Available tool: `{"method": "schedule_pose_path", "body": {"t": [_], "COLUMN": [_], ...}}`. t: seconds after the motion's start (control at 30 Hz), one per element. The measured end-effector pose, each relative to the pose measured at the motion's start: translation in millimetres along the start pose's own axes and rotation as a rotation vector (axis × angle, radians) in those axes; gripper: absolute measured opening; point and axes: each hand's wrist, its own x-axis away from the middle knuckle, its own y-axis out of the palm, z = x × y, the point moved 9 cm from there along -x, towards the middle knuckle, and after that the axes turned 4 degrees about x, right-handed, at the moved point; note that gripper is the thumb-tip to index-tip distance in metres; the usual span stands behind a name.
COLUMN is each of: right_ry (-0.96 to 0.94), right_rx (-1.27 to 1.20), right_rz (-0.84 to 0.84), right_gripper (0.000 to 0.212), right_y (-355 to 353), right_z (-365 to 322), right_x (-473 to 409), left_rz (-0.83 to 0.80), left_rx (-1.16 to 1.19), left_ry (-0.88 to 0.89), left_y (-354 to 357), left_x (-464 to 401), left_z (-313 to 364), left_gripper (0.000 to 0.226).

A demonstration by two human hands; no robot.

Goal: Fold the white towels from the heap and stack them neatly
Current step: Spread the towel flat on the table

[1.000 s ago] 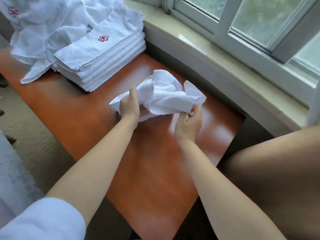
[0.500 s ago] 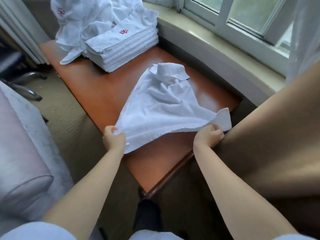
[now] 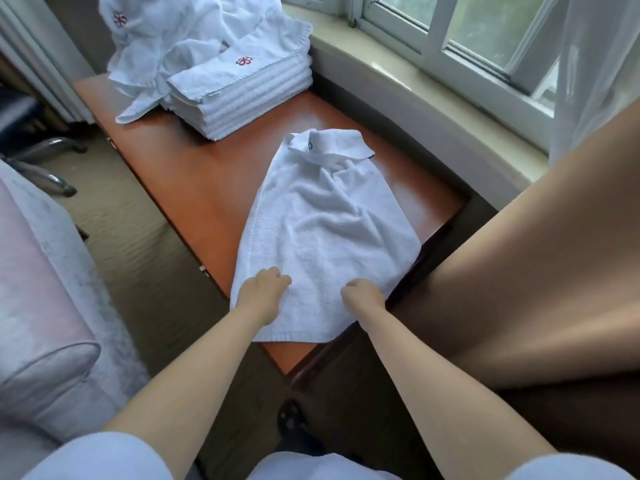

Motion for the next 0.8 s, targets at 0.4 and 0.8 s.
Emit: {"method": "schedule_pose_path", "body": {"t": [0.4,0.8], "right_ry": [-0.016,0.162], "right_rx": [-0.270,-0.752], "right_rz": [0.033,0.200], "right_gripper": [0.041,0.021], "right_y": [-42.8,-90.2], "right_z": [-80.7,-166.2], "right_x": [-81.1,-235.8], "left_rz": [-0.219,0.142], "left_rx": [0.586,1.431], "left_ry": [-0.042,-0.531], "left_y": [-47.4,-111.6], "left_x": [-130.2,-295.8], "left_z": [2.1,-27.3], "left_gripper": [0.050,0.011]}}
